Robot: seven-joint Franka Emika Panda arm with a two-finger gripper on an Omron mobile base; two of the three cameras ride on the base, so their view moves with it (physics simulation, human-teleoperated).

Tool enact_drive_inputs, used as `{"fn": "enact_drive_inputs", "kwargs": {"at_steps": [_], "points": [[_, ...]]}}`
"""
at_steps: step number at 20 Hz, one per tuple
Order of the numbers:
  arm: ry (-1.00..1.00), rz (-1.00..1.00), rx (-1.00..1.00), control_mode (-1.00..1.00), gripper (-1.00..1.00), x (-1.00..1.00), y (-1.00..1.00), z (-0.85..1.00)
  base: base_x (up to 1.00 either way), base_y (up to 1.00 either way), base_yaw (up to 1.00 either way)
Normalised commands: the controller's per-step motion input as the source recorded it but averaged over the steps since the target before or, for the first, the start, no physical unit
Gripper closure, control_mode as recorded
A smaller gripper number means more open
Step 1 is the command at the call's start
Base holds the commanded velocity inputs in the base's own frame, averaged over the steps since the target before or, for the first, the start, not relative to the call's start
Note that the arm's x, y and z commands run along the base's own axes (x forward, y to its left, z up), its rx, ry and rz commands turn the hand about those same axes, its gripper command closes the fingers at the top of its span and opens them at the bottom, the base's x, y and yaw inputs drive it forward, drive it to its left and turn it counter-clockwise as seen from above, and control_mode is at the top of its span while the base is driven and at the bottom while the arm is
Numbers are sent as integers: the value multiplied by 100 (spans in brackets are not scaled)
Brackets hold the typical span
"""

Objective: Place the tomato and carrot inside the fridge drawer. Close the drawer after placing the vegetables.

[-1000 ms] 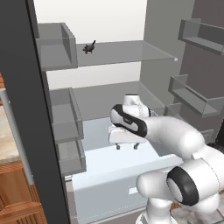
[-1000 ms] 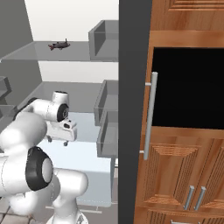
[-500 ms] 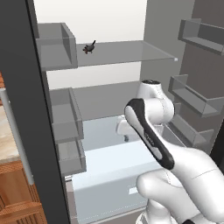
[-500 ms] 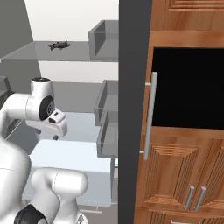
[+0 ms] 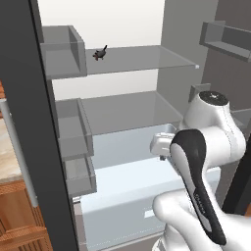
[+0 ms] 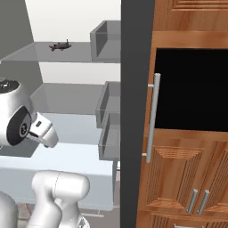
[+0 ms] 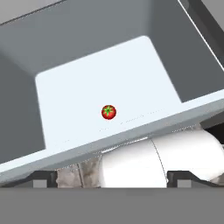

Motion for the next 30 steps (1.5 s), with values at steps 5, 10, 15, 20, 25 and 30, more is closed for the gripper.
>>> {"fn": "enact_drive_inputs", "kwargs": {"at_steps": [5,10,15,20,25,30], "points": [[-17,-1,0,-100,-100,-71,-18,28,0,0,0],[-1,0,0,-100,-100,-4,1,0,0,0,0],[0,0,0,-100,-100,0,0,0,0,0,0],[0,0,0,100,-100,-3,0,0,-50,0,0],[0,0,0,100,-100,0,0,0,-100,30,0],[0,0,0,100,-100,0,0,0,-100,82,10]]}}
